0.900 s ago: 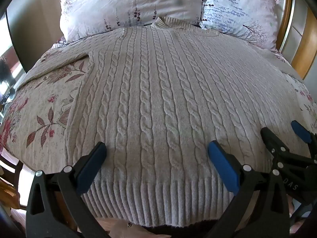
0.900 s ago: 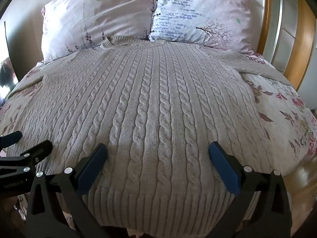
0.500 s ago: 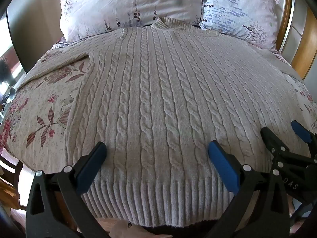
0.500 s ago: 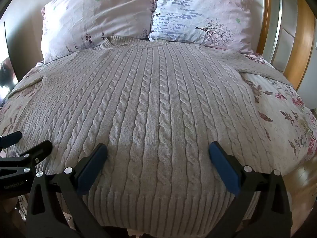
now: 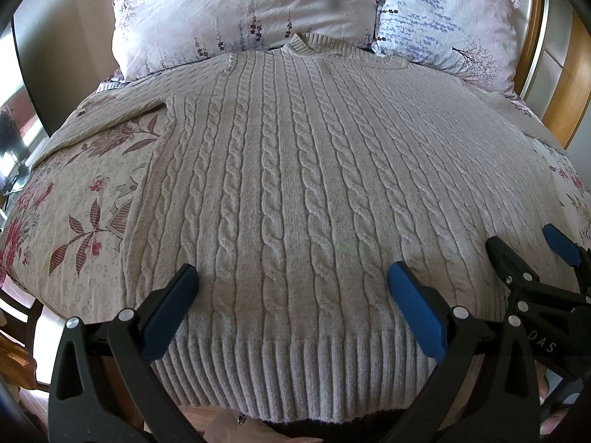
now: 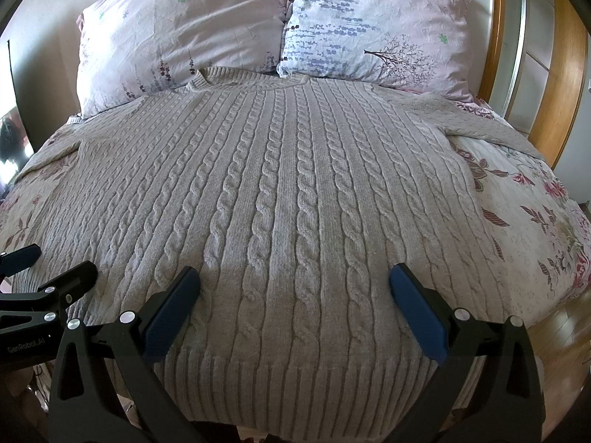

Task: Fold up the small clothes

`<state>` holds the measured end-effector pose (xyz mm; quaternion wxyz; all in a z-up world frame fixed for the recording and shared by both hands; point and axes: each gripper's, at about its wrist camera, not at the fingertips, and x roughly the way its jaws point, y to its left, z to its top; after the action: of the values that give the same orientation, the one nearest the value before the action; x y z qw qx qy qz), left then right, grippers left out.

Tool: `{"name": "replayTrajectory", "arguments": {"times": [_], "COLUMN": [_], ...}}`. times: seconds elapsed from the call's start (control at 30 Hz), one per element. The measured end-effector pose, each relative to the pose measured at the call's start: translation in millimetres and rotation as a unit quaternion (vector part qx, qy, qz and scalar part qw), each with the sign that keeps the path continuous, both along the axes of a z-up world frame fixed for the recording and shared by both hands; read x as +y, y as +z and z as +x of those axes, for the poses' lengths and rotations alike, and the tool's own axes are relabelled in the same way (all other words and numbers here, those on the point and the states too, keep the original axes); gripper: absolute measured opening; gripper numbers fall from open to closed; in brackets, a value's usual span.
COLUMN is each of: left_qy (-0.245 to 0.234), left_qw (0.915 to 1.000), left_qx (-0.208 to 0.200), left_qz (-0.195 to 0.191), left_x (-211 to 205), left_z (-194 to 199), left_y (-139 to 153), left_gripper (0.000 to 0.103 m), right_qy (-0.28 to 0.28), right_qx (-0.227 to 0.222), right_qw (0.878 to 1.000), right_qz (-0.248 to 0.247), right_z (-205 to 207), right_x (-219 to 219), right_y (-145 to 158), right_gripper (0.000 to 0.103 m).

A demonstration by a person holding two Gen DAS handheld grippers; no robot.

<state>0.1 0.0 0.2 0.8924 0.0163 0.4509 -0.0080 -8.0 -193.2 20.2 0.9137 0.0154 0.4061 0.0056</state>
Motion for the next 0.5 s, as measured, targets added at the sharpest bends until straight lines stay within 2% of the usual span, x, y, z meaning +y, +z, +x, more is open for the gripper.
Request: {"name": "replayTrajectory", "arguments": {"times": [0.5], "left_qy": [0.000], "left_qw": [1.0000], "left_qx": [-0.001], "left_qz": [0.000], "left_x": [0.0], "left_z": [0.0], "left_y": [0.1], "left_gripper": [0.101], "right_qy": [0.000], "right_qx": [0.000], "right_qw": [1.000], "right_qz": [0.000], "right_z": [-0.2], "right_x": [0.0], "right_y": [0.2], "right_gripper": [0.102]}}
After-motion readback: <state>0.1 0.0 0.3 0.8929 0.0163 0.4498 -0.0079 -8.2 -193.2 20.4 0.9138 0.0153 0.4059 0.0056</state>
